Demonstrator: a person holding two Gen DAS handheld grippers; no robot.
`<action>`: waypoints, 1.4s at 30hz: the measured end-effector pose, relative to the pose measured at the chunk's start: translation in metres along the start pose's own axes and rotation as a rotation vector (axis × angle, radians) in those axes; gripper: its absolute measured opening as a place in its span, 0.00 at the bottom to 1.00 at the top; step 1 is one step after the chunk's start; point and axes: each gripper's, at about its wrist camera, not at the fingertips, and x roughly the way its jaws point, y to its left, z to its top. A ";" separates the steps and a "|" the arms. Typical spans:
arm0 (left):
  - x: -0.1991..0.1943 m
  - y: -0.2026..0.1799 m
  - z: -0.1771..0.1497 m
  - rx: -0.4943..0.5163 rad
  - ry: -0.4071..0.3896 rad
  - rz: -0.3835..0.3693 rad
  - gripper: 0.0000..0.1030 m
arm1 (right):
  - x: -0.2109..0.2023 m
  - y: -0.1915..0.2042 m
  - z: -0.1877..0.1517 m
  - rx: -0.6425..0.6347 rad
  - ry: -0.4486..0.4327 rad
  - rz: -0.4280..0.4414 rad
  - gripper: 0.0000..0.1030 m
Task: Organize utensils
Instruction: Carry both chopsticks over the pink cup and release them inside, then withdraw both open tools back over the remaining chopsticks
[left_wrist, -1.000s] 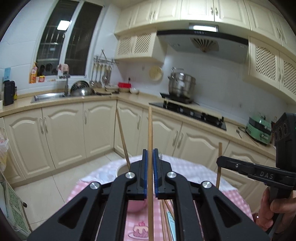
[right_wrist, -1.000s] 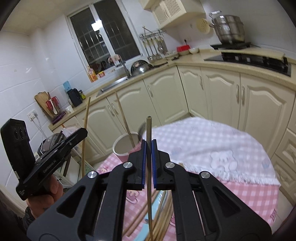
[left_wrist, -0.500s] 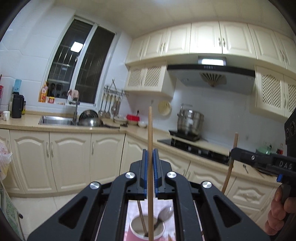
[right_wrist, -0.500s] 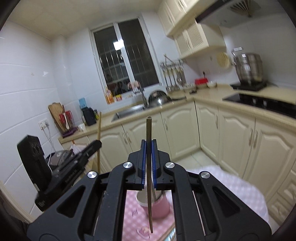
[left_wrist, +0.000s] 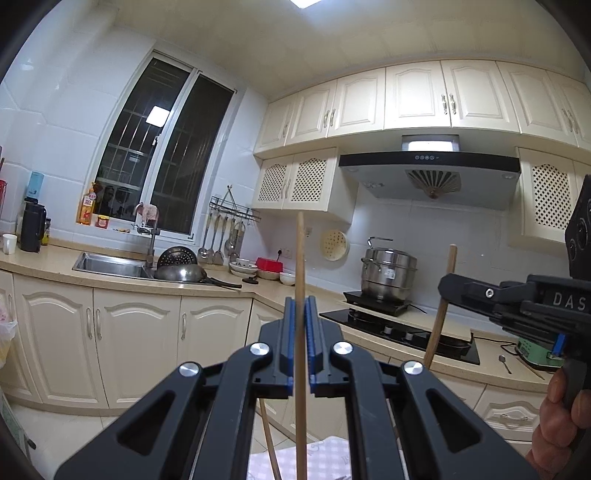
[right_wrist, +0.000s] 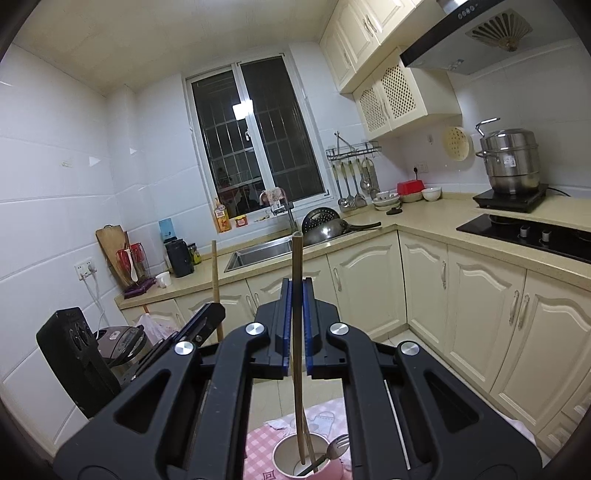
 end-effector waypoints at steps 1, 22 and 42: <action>0.003 0.001 -0.003 0.000 0.003 0.003 0.05 | 0.006 -0.002 -0.002 0.002 0.007 0.000 0.06; 0.013 0.035 -0.059 -0.048 0.143 0.015 0.88 | 0.035 -0.033 -0.055 0.119 0.154 -0.057 0.82; -0.155 -0.007 -0.037 0.123 0.268 0.147 0.96 | -0.110 -0.032 -0.094 0.194 0.191 -0.155 0.94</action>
